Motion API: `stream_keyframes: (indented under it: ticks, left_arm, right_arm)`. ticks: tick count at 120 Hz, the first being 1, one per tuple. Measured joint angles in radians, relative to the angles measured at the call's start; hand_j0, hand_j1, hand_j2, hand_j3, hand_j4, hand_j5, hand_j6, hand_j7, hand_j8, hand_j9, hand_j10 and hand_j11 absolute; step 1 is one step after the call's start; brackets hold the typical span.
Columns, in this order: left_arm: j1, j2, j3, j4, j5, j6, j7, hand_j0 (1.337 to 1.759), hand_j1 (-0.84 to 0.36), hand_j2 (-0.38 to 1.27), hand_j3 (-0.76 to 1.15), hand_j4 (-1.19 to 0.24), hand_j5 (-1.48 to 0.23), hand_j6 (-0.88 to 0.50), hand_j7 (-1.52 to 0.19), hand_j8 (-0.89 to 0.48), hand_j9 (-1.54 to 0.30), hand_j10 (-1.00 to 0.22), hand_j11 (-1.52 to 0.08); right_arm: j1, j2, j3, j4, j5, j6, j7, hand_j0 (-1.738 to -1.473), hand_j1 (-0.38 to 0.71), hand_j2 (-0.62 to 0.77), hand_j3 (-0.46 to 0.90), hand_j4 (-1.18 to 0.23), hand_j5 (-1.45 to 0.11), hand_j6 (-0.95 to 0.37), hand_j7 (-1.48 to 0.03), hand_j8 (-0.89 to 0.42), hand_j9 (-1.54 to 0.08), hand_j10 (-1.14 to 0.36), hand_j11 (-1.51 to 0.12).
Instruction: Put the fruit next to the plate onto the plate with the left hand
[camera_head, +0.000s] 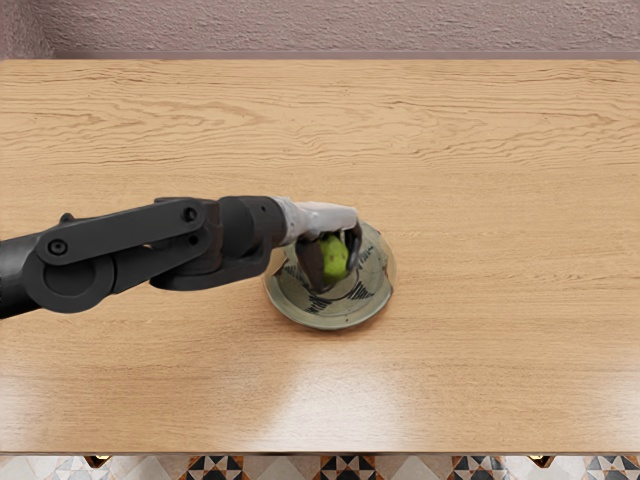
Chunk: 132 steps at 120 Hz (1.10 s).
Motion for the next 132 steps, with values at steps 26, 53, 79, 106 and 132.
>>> stream_keyframes:
  ticks: [26, 53, 79, 106, 132]
  left_arm:
    - [0.0, -0.028, 0.002, 0.03, 0.001, 0.001, 0.0, 1.649, -0.23, 0.19, 0.0, -0.77, -1.04, -0.37, -0.99, -0.33, -1.01, -0.53, -1.03]
    - [0.001, -0.03, 0.003, 0.047, 0.001, 0.002, 0.0, 1.65, -0.21, 0.17, 0.0, -0.72, -0.99, -0.4, -0.94, -0.35, -0.97, -0.55, -0.98]
    - [0.0, -0.031, 0.003, 0.056, -0.002, 0.005, 0.0, 1.655, -0.1, 0.11, 0.0, -0.47, -0.64, -0.37, -0.62, -0.34, -0.63, -0.42, -0.63]
    - [-0.013, -0.024, 0.0, 0.048, -0.009, -0.001, 0.0, 1.657, -0.03, 0.08, 0.0, -0.35, -0.47, -0.32, -0.46, -0.3, -0.46, -0.34, -0.46]
    - [-0.062, 0.013, -0.02, 0.001, -0.014, -0.003, 0.0, 1.658, -0.01, 0.06, 0.0, -0.31, -0.4, -0.3, -0.4, -0.29, -0.4, -0.3, -0.4]
  right_arm:
    - [0.0, 0.0, 0.0, 0.0, 0.0, 0.0, 0.0, -1.658, -0.35, 0.0, 0.0, 0.0, 0.0, 0.0, 0.0, 0.0, 0.0, 0.0, 0.0]
    - [0.0, 0.0, 0.0, 0.0, 0.0, 0.0, 0.0, -1.658, -0.35, 0.0, 0.0, 0.0, 0.0, 0.0, 0.0, 0.0, 0.0, 0.0, 0.0]
    - [0.0, 0.0, 0.0, 0.0, 0.0, 0.0, 0.0, -1.658, -0.35, 0.0, 0.0, 0.0, 0.0, 0.0, 0.0, 0.0, 0.0, 0.0, 0.0]
    - [0.0, 0.0, 0.0, 0.0, 0.0, 0.0, 0.0, -1.658, -0.35, 0.0, 0.0, 0.0, 0.0, 0.0, 0.0, 0.0, 0.0, 0.0, 0.0]
    - [0.0, 0.0, 0.0, 0.0, 0.0, 0.0, 0.0, -1.658, -0.35, 0.0, 0.0, 0.0, 0.0, 0.0, 0.0, 0.0, 0.0, 0.0, 0.0]
